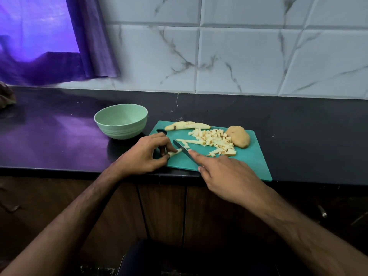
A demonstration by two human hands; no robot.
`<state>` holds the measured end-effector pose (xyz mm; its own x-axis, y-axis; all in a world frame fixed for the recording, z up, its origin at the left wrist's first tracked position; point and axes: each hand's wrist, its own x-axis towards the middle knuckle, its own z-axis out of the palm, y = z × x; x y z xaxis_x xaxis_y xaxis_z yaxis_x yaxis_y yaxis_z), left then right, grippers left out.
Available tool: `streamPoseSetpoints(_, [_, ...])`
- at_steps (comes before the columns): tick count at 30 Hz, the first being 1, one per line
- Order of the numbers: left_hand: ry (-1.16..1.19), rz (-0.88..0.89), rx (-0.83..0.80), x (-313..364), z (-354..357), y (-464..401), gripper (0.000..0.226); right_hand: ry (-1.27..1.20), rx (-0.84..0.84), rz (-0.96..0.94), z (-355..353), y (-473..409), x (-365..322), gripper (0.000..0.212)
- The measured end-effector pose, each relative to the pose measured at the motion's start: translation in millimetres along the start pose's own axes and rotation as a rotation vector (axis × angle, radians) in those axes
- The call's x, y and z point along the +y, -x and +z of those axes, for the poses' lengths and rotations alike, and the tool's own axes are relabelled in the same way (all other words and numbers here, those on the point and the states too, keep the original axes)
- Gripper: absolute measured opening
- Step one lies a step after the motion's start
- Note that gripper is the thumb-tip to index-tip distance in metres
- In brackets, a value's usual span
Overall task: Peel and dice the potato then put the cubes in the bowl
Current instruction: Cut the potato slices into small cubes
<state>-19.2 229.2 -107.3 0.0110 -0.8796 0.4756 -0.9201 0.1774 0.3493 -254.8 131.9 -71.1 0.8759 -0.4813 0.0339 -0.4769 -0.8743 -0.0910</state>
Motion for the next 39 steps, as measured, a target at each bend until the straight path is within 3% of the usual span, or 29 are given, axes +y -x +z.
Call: streamPoseSetpoints(39, [0.050,0.004,0.029,-7,1,-1,0.009,-0.027,-0.003,-0.002,4,11,-7,0.055])
